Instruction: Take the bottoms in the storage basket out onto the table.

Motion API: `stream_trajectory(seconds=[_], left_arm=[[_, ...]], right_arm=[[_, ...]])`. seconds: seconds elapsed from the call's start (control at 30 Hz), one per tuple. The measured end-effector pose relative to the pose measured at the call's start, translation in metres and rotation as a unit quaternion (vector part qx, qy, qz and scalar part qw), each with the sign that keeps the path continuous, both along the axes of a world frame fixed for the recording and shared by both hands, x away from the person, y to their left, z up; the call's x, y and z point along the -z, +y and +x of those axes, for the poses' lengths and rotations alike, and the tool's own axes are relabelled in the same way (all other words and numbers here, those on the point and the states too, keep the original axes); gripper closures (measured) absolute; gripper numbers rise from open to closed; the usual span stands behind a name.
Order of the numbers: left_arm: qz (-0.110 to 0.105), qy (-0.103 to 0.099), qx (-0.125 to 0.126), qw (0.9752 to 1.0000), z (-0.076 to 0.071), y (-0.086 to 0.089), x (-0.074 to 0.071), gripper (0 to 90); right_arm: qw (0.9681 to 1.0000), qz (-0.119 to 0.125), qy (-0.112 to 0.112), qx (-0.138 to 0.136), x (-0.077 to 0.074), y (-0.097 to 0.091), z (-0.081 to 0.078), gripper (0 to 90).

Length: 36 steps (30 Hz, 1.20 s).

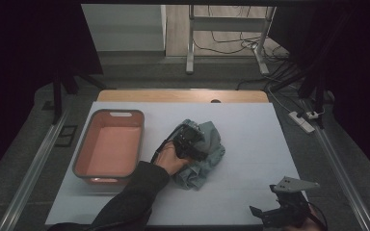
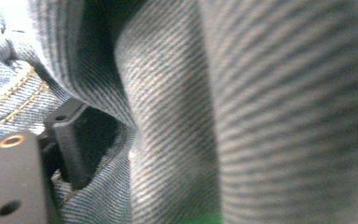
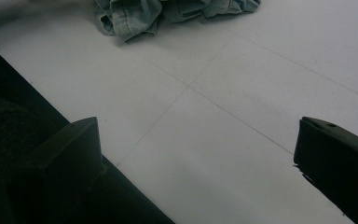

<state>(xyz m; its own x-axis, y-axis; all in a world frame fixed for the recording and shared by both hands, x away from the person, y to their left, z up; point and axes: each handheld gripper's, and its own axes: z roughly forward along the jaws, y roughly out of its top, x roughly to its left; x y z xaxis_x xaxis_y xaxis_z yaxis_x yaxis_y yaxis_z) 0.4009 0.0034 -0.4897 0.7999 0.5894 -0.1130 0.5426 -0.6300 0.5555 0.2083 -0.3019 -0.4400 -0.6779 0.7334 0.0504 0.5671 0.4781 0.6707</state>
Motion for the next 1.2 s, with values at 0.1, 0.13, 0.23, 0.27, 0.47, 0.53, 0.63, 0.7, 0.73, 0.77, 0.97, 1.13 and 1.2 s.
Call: stream_trajectory(seconds=[0.1, 0.13, 0.23, 0.27, 0.47, 0.53, 0.63, 0.7, 0.73, 0.77, 0.97, 1.13, 1.2], left_arm=[[-0.009, 0.009, 0.006, 0.9999, 0.000, 0.001, -0.001, 9.2], [-0.010, 0.009, 0.008, 0.9999, 0.000, 0.001, -0.002, 8.5], [-0.010, 0.007, 0.012, 0.9999, -0.001, 0.001, -0.003, 5.6], [-0.008, 0.007, 0.017, 0.9998, -0.001, 0.001, -0.004, 5.0], [-0.022, -0.003, 0.023, 0.9995, -0.004, 0.002, -0.007, 0.0], [-0.032, -0.002, 0.022, 0.9992, -0.004, 0.003, -0.007, 0.0], [-0.033, -0.004, 0.022, 0.9992, -0.005, 0.004, -0.009, 0.0], [-0.039, -0.001, 0.027, 0.9989, -0.005, 0.006, -0.010, 0.0], [-0.041, -0.001, 0.027, 0.9988, -0.005, 0.006, -0.011, 0.0], [-0.044, 0.000, 0.028, 0.9987, -0.005, 0.006, -0.011, 0.0], [-0.050, 0.002, 0.039, 0.9980, -0.007, 0.009, -0.014, 0.0], [-0.064, 0.008, 0.047, 0.9968, -0.007, 0.012, -0.016, 0.0], [-0.069, 0.011, 0.052, 0.9962, -0.007, 0.014, -0.017, 0.0]], right_arm=[[1.0000, -0.001, 0.001, -0.001, 0.000, 0.000, 0.000, 0.7], [1.0000, -0.001, 0.000, -0.002, 0.000, 0.000, 0.000, 0.7], [1.0000, -0.003, 0.000, -0.002, 0.000, 0.000, 0.000, 0.7], [1.0000, -0.004, 0.000, -0.003, 0.000, 0.000, 0.000, 0.7], [1.0000, -0.004, -0.001, -0.003, 0.000, 0.001, 0.000, 0.7], [1.0000, -0.005, 0.000, -0.004, 0.000, 0.001, 0.000, 0.7], [1.0000, -0.005, 0.000, -0.004, 0.000, 0.001, 0.000, 0.7], [1.0000, -0.005, 0.000, -0.004, 0.000, 0.001, 0.000, 0.7], [1.0000, -0.005, 0.000, -0.004, 0.001, 0.001, 0.000, 0.7], [1.0000, -0.005, 0.000, -0.005, 0.001, 0.001, 0.000, 0.7], [1.0000, -0.006, 0.000, -0.005, 0.001, 0.001, 0.000, 0.7], [1.0000, -0.007, 0.000, -0.005, 0.001, 0.002, 0.000, 0.7], [0.9999, -0.009, 0.000, -0.006, 0.001, 0.001, 0.000, 0.7]])
